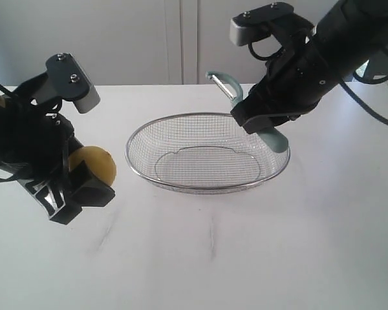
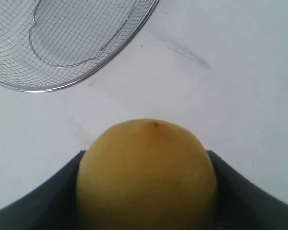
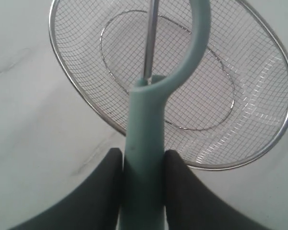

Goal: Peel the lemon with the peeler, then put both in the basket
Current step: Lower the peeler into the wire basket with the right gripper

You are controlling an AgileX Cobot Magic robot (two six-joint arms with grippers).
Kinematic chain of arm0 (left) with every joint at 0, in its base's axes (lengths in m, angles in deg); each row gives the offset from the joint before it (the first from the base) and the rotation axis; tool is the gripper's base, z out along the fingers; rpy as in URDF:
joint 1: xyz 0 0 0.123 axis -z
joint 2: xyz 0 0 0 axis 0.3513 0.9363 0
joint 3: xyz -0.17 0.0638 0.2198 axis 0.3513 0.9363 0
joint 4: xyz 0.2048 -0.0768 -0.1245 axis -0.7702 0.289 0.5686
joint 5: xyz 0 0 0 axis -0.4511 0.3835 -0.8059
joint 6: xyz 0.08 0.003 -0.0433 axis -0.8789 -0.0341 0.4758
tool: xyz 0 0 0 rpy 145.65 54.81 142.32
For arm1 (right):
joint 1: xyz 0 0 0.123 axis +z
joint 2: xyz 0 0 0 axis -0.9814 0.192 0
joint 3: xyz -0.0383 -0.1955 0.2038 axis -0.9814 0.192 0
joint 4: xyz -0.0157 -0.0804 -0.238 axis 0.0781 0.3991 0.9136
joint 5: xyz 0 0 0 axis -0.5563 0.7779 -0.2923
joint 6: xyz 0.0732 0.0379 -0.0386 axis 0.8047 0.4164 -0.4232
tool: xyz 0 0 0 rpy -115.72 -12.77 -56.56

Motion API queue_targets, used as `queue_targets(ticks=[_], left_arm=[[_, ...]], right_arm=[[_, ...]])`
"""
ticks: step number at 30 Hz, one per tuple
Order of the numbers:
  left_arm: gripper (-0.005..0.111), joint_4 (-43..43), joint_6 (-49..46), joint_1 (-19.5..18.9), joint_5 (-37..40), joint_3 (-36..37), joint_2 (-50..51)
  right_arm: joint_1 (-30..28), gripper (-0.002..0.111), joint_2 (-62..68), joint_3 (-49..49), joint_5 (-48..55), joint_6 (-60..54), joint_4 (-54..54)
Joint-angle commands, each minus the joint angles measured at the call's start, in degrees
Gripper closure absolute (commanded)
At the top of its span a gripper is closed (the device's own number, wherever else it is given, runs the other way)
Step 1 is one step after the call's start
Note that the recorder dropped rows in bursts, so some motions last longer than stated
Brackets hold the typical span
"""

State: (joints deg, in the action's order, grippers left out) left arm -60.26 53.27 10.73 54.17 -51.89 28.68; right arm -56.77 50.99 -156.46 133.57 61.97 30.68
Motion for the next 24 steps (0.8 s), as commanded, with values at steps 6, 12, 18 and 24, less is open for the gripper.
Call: queue_targets(ticks=[6, 12, 18, 24], left_arm=[[0.107, 2.54, 0.31, 0.28, -2.38, -0.60, -0.64], [0.107, 4.35, 0.31, 0.28, -2.31, -0.50, -0.64], [0.107, 3.63, 0.31, 0.28, -1.79, -0.50, -0.64], [0.107, 3.63, 0.31, 0.28, -1.68, -0.50, -0.64]], right_arm=[[-0.54, 0.108, 0.73, -0.56, -9.77, -1.39, -0.61], [-0.54, 0.108, 3.12, -0.56, -13.36, -0.61, -0.14], [-0.54, 0.108, 11.01, -0.56, -16.66, -1.01, -0.14], [-0.54, 0.108, 16.15, -0.56, -21.59, -1.01, -0.52]])
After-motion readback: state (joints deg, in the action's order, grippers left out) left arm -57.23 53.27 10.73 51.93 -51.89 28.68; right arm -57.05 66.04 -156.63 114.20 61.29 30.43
